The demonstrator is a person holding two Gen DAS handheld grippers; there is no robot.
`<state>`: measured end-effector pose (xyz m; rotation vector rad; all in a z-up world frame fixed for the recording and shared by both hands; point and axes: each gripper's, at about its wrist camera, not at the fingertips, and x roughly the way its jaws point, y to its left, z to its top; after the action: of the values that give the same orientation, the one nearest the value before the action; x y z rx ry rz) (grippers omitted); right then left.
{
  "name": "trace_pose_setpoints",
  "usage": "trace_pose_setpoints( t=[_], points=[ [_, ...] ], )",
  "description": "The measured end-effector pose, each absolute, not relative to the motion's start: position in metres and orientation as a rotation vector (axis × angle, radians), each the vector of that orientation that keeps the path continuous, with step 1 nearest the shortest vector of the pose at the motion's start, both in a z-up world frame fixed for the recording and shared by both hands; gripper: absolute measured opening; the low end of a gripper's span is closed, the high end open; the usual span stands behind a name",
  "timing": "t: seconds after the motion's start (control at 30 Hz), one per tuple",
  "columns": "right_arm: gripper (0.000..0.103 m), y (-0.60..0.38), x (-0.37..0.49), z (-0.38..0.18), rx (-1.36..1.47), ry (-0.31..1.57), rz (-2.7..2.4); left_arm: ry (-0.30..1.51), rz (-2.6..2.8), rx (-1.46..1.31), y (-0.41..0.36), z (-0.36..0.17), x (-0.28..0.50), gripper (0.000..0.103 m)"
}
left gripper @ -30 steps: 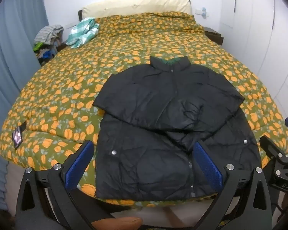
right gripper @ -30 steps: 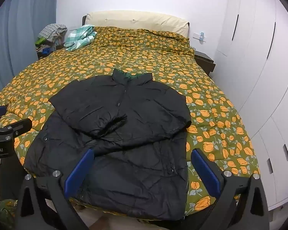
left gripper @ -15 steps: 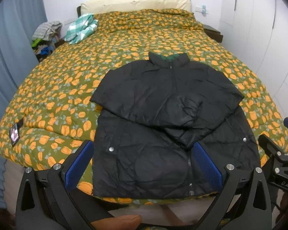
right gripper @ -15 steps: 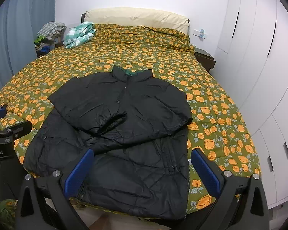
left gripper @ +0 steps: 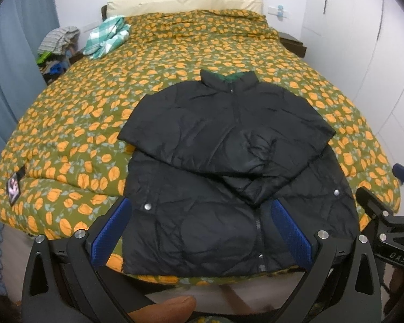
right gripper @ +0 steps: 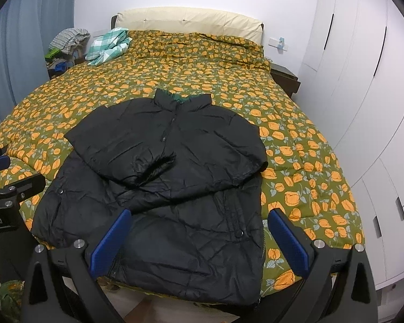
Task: Fold large clothes
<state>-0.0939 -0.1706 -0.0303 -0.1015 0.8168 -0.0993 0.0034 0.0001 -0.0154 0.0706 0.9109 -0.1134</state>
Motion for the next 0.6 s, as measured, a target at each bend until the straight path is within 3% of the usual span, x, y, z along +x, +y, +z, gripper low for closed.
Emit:
trace_pose_setpoints(
  t=[0.6],
  points=[
    [0.103, -0.1717, -0.0925, -0.0334, -0.092, 0.834, -0.101, 0.915, -0.111, 0.078, 0.0004, -0.0162, 0.0025, 0.103]
  ],
)
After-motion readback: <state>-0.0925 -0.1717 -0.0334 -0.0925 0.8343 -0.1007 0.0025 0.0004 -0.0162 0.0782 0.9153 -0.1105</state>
